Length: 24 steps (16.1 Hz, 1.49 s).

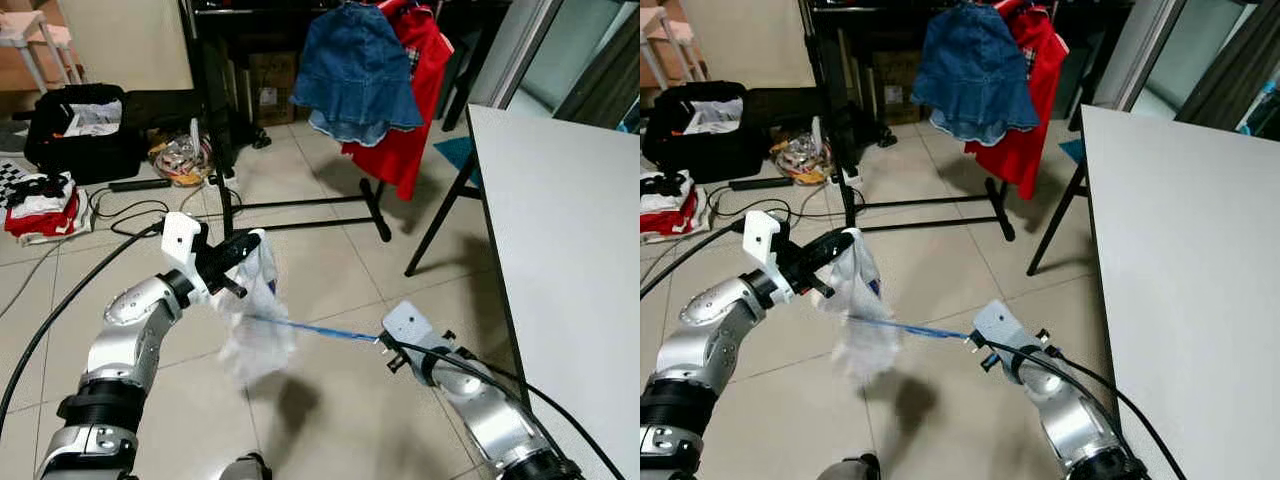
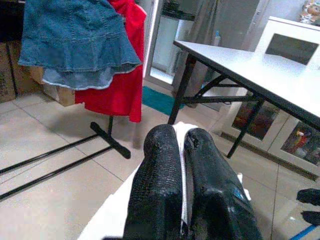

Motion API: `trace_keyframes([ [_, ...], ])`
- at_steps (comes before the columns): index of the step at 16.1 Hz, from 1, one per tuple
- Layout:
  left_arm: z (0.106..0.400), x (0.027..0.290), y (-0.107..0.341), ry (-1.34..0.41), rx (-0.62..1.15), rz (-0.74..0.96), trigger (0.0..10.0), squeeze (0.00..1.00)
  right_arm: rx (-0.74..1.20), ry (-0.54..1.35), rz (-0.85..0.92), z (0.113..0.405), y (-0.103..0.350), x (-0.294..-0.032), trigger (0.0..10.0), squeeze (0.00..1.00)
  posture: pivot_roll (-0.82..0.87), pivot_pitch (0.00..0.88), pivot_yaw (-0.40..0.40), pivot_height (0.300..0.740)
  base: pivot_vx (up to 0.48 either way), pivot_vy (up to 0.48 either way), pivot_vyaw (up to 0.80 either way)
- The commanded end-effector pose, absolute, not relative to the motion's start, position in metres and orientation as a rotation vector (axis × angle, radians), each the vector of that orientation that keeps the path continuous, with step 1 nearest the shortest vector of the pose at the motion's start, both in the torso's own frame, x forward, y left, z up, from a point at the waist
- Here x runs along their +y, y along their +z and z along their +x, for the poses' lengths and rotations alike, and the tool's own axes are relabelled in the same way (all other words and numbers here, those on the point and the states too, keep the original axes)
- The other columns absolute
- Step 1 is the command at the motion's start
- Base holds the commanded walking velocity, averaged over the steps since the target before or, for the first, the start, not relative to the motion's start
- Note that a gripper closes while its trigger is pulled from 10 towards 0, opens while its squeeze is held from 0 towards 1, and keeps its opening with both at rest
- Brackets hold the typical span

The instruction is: Hang hanger

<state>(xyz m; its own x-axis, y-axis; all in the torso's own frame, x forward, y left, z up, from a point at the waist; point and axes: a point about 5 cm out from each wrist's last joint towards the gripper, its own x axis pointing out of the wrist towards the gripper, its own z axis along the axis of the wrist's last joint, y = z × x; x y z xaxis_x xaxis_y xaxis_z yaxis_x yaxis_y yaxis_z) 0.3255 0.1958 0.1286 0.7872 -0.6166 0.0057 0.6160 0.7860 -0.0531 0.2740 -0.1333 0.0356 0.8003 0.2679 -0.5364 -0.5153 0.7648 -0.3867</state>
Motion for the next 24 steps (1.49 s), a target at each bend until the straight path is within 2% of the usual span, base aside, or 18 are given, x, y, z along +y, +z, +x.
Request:
trace_keyframes([
  [1, 0.324, 0.192, 0.133, -0.697, -0.008, -0.020, 10.0, 0.00, 0.468, 0.403, -0.566, 0.279, 0.037, -0.139, 10.0, 0.00, 0.11, 0.134, -0.035, 0.740, 0.000, 0.000, 0.00],
  [6, 0.316, 0.199, 0.123, -0.708, 0.033, 0.008, 10.0, 0.00, 0.495, 0.342, -0.552, 0.277, 0.038, -0.164, 10.0, 0.00, 0.11, 0.133, -0.031, 0.740, 0.000, 0.000, 0.00],
  [8, 0.314, 0.200, 0.121, -0.712, 0.046, 0.013, 10.0, 0.00, 0.507, 0.376, -0.551, 0.271, 0.041, -0.174, 10.0, 0.00, 0.11, 0.131, -0.029, 0.740, 0.000, 0.000, 0.00],
  [11, 0.314, 0.202, 0.115, -0.717, 0.074, 0.029, 10.0, 0.00, 0.539, 0.534, -0.557, 0.254, 0.049, -0.188, 10.0, 0.00, 0.09, 0.129, -0.023, 0.740, 0.000, 0.000, 0.00],
  [13, 0.317, 0.201, 0.114, -0.722, 0.080, 0.031, 10.0, 0.00, 0.520, 0.491, -0.562, 0.258, 0.054, -0.195, 10.0, 0.00, 0.08, 0.128, -0.022, 0.740, 0.000, 0.000, 0.00],
  [17, 0.320, 0.191, 0.120, -0.750, 0.056, 0.031, 10.0, 0.00, 0.493, 0.443, -0.526, 0.266, 0.056, -0.176, 10.0, 0.00, 0.09, 0.126, -0.025, 0.740, 0.000, 0.000, 0.00],
  [24, 0.319, 0.189, 0.122, -0.778, 0.046, 0.038, 10.0, 0.00, 0.430, 0.421, -0.593, 0.272, 0.052, -0.144, 10.0, 0.00, 0.09, 0.132, -0.020, 0.740, 0.000, 0.000, 0.00],
])
